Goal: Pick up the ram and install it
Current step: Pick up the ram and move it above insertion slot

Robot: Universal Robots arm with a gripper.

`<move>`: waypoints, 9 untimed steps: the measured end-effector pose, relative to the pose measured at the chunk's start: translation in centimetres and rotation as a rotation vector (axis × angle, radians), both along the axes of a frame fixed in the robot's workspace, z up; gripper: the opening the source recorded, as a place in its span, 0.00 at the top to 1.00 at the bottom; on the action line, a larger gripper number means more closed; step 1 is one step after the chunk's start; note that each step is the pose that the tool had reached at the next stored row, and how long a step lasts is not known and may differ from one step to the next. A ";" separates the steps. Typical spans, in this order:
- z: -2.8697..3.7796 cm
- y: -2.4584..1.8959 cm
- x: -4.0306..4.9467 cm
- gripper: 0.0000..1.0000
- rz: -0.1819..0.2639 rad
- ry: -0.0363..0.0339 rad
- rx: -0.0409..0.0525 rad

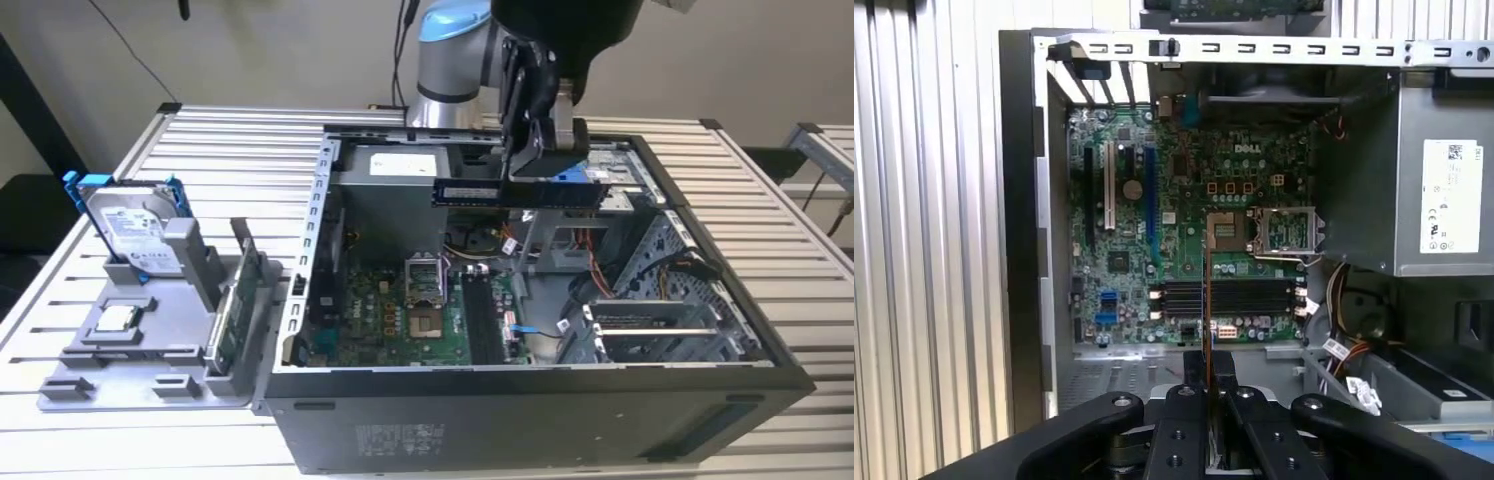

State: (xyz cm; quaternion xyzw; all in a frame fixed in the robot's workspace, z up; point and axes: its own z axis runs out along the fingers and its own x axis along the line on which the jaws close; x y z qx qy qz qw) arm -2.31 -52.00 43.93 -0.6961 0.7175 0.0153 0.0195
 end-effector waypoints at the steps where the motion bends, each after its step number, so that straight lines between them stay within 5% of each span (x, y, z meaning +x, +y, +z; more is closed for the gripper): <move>1: 0.00 0.31 0.00 0.86 0.000 0.0000 -0.0001; 9: -0.13 2.73 0.25 0.86 0.000 0.0000 0.0000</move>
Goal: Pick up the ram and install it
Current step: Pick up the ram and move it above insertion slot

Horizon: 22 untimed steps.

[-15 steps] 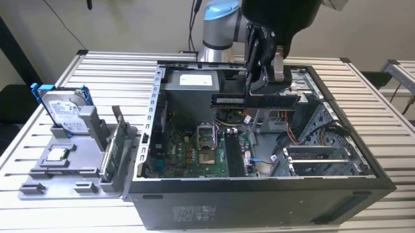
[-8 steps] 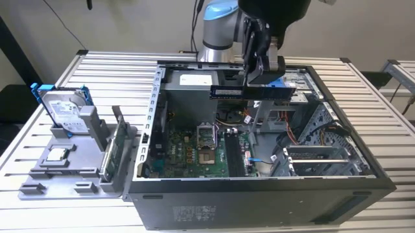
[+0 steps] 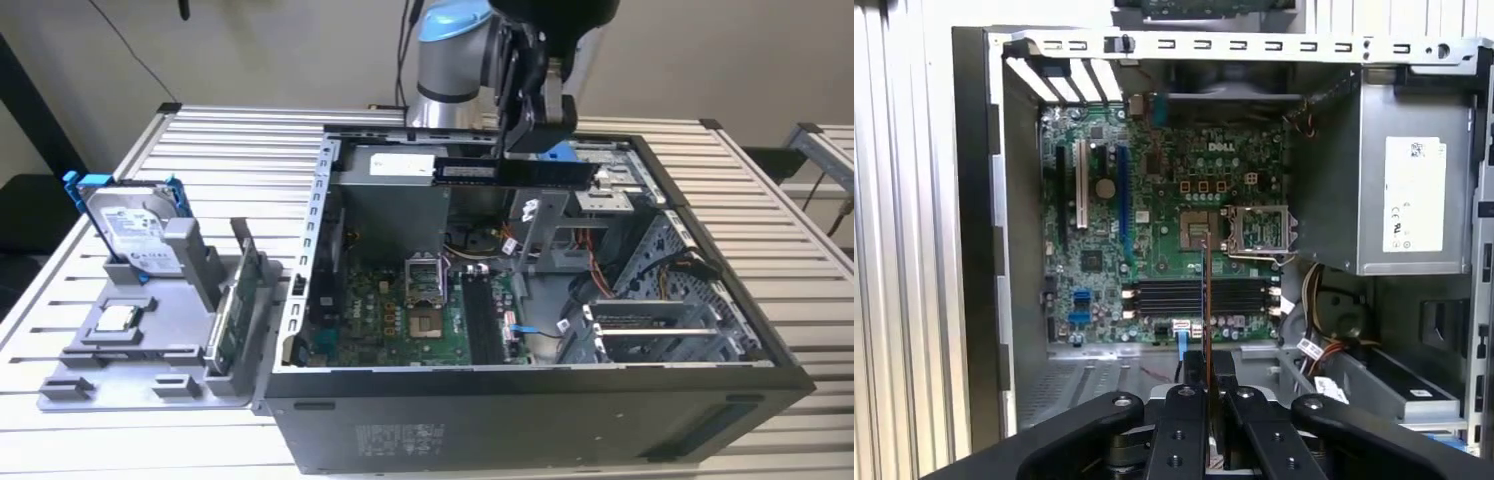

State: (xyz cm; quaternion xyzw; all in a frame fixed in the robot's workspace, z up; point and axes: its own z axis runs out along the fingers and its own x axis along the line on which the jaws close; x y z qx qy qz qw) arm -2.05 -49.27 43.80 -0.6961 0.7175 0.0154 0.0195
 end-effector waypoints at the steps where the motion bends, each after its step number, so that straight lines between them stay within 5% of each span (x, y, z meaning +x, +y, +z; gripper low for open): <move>1: -0.02 0.30 0.05 0.86 0.000 0.0000 0.0001; 13: -0.21 2.97 1.15 0.86 0.000 0.0000 0.0000; 22: -0.29 3.79 1.86 0.86 0.002 0.0000 0.0000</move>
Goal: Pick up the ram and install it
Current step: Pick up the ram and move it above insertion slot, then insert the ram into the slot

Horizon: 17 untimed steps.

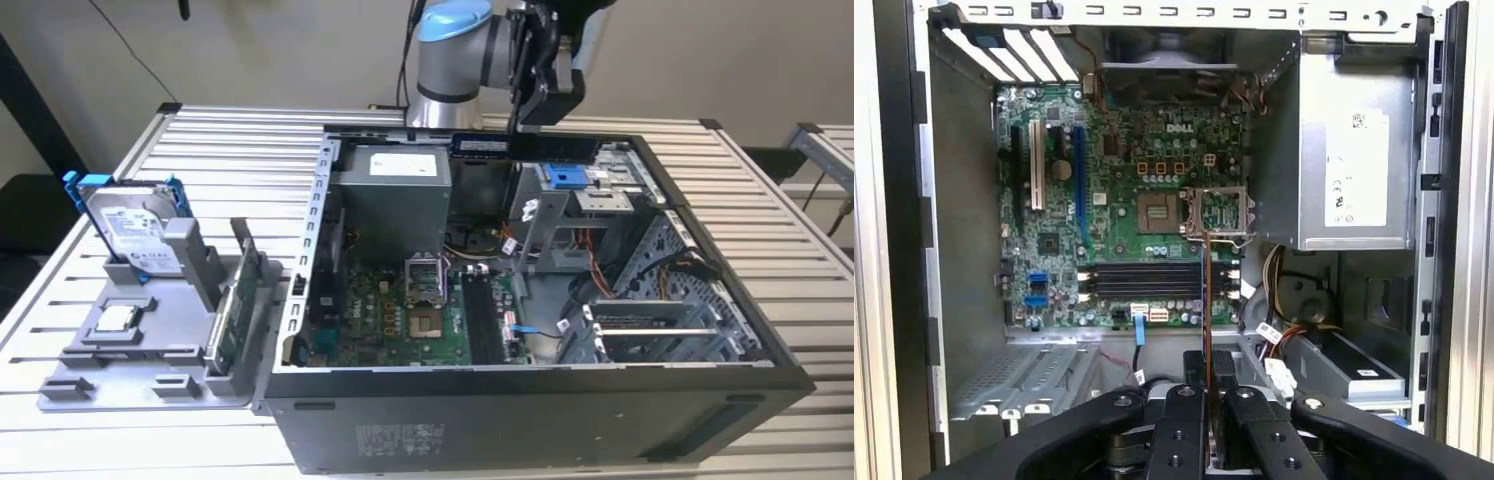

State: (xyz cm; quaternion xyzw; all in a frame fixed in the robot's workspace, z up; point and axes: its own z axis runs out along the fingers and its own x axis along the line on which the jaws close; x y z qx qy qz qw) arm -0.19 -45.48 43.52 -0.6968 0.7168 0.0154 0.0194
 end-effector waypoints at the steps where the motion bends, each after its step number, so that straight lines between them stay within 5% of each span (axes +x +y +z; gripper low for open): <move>1: 0.00 0.00 0.00 0.86 0.000 0.0000 0.0000; 17: -0.01 0.00 0.06 0.86 -0.025 0.0001 0.0000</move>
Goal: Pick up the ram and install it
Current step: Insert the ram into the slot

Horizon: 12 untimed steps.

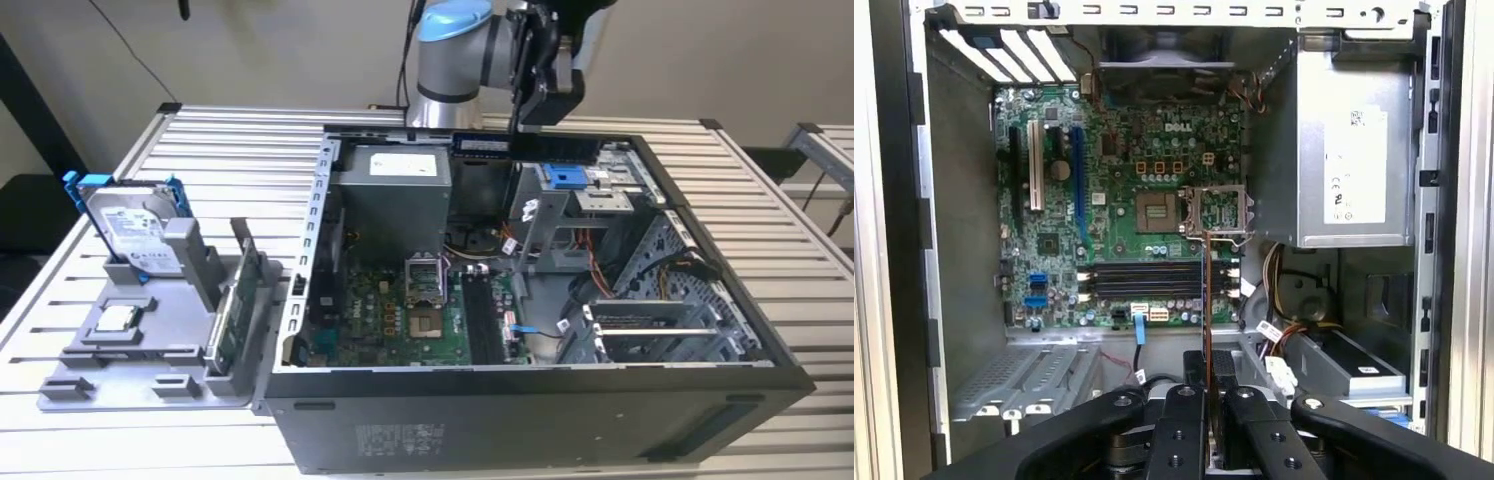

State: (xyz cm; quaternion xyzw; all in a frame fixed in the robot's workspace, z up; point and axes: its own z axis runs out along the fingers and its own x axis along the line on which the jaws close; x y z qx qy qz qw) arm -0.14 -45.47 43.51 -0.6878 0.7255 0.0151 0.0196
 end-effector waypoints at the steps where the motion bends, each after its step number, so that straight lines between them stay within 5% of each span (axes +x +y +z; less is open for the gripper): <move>1: 0.00 0.00 0.00 0.86 -0.008 0.0000 0.0000; 12: -0.03 0.00 0.00 0.86 -0.125 0.0000 0.0001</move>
